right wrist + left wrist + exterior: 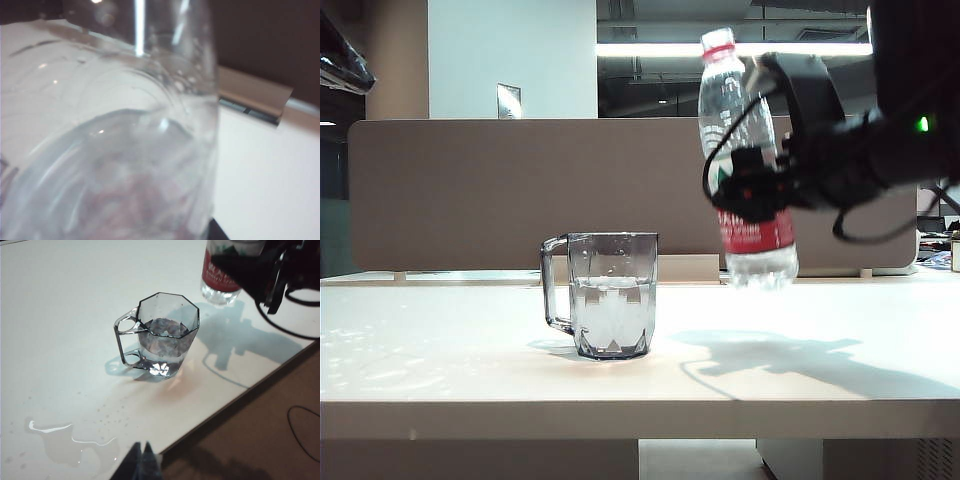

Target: Pick up the mineral water bottle on the table and pour water into the mug until it's half full.

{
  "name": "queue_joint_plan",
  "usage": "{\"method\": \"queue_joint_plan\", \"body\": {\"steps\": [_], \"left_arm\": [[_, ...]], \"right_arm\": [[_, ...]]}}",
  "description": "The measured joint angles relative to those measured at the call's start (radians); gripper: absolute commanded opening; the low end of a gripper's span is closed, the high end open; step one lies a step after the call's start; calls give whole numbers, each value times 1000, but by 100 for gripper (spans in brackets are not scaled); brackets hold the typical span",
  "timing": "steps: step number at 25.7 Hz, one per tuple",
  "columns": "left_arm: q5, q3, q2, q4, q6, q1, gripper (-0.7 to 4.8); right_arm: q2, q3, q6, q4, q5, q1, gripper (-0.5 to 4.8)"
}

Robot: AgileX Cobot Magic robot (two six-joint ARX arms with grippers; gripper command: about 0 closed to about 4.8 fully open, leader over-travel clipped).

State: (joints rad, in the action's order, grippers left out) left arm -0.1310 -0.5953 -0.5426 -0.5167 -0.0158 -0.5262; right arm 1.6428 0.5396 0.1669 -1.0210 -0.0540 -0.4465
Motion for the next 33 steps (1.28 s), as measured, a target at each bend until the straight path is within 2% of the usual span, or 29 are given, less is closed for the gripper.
{"method": "queue_joint_plan", "body": {"steps": [4,9,18,23,27,33], "left_arm": [[0,0,0,0,0,0,-4],[0,0,0,0,0,0,-4],[0,0,0,0,0,0,-4],[0,0,0,0,0,0,-4],[0,0,0,0,0,0,-4],[0,0,0,0,0,0,-4]], "right_arm": [[169,-31,-135,-186,0,0,264],[244,-30,-208,-320,0,0,264],[292,-28,-227,-359,0,0,268],[292,-28,-227,-359,0,0,379],[295,-30,-227,-357,0,0,444],[254,-101,-227,-354,0,0,446]]}}
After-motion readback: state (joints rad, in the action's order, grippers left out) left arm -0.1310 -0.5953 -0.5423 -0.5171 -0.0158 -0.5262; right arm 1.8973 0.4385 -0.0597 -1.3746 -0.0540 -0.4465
